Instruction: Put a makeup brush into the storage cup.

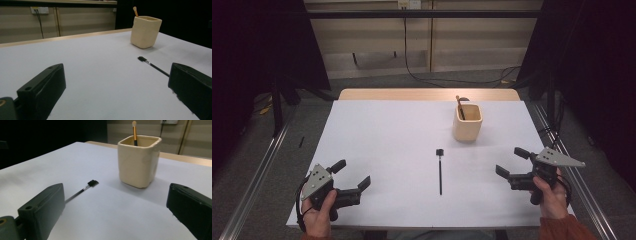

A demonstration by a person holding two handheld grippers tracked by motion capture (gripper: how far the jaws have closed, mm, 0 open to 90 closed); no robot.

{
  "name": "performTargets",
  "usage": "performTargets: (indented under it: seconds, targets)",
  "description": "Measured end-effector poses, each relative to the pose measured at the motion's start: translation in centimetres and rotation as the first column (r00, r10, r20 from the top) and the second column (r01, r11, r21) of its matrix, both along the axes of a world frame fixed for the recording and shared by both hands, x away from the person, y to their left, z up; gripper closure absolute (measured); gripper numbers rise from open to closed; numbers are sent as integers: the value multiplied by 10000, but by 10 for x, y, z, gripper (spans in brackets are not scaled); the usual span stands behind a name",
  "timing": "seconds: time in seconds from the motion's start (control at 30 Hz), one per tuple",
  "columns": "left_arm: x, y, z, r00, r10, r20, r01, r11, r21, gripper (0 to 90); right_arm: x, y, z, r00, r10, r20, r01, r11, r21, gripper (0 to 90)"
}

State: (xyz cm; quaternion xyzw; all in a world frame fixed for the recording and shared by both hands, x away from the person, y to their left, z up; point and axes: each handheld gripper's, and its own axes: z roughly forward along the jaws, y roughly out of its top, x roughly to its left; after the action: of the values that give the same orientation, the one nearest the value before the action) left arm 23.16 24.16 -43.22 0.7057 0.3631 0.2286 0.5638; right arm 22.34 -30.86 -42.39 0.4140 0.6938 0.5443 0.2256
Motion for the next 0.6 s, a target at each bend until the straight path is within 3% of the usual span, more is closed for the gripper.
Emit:
performTargets:
  seconds: [0.27, 0.6]
  targets:
    - [1, 1, -1, 10000, -70, -24, 70, 10000, -13, 10, -23, -12, -4, 9998, -199, 57, 198, 9995, 260, 9]
    - [1, 4, -2, 9999, -13, -103, 12, 9999, -107, 11, -17, -7, -5, 10000, -51, 71, 50, 9998, 212, 1]
